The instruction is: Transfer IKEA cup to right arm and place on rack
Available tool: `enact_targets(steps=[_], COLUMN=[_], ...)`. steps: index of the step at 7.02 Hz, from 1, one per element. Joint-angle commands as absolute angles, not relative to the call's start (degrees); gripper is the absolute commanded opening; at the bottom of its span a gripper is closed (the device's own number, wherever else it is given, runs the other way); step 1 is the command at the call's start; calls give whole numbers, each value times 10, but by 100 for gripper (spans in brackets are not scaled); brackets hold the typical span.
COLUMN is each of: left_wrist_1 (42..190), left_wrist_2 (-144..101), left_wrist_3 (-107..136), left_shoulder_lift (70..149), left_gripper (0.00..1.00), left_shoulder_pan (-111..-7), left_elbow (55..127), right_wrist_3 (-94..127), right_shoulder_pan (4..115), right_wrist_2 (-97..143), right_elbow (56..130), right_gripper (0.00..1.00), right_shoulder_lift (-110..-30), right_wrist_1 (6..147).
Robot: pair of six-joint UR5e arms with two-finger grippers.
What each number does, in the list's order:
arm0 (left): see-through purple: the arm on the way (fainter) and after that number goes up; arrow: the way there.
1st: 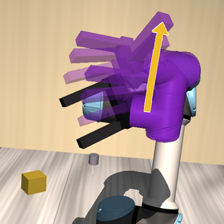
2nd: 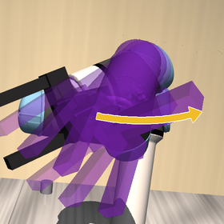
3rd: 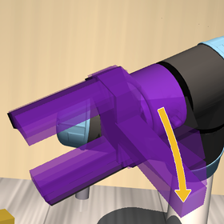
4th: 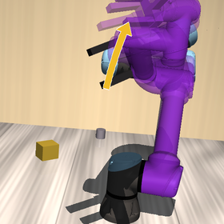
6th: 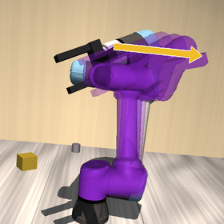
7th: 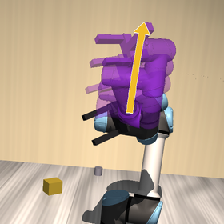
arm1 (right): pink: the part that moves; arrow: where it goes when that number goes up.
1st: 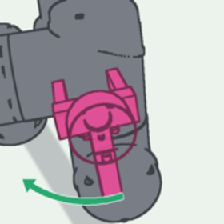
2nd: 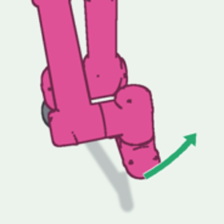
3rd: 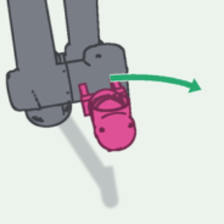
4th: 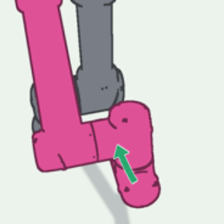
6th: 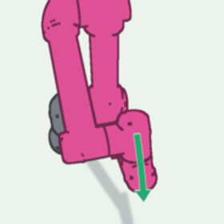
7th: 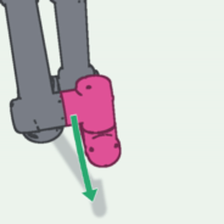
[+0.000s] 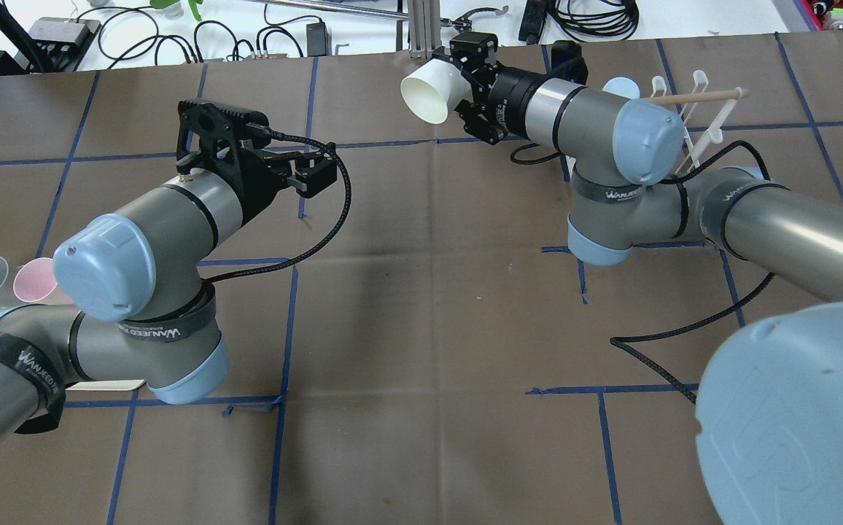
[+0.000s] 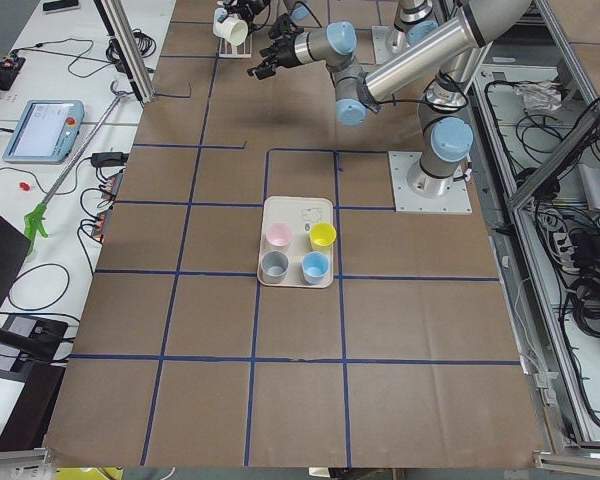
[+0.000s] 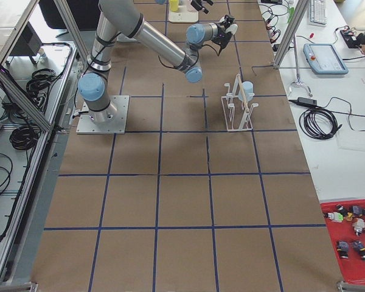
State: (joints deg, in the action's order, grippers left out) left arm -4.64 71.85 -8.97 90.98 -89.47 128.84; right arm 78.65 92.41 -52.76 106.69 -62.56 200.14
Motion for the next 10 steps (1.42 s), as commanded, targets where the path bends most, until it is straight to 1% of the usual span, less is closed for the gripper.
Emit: enact_targets(steps=[1,2,4,5,6,7,8,10], left_wrist_1=[190,319,575,677,784,852,880,886], left_wrist_2=[781,812,851,857,857,860,896,898], left_wrist_3=[-90,-88,-63,-37,6,28,28,27], left_shoulder_lift=[836,833,857,869,886,904,926,923], left_gripper=[99,99,99,99,100,100,100,100], left_shoulder_pan=[-889,-889,-889,-889,-889,-889,-892,-896], left_elbow=[1243,1178,1036,986,942,905,877,889], right_wrist_3=[641,542,292,202,141,112,59,-32], right_shoulder_pan=[877,860,818,795,768,739,710,650], right_wrist_2=[-537,-571,-612,-617,-614,-607,-604,-544], right_elbow=[1070,1071,1073,1074,1074,1073,1073,1068], right_gripper=[39,39,39,38,32,25,21,16], right_shoulder_lift=[-648,-652,-653,-653,-653,-652,-650,-640], right_wrist_1=[2000,2002,2033,2042,2043,2042,2042,2043])
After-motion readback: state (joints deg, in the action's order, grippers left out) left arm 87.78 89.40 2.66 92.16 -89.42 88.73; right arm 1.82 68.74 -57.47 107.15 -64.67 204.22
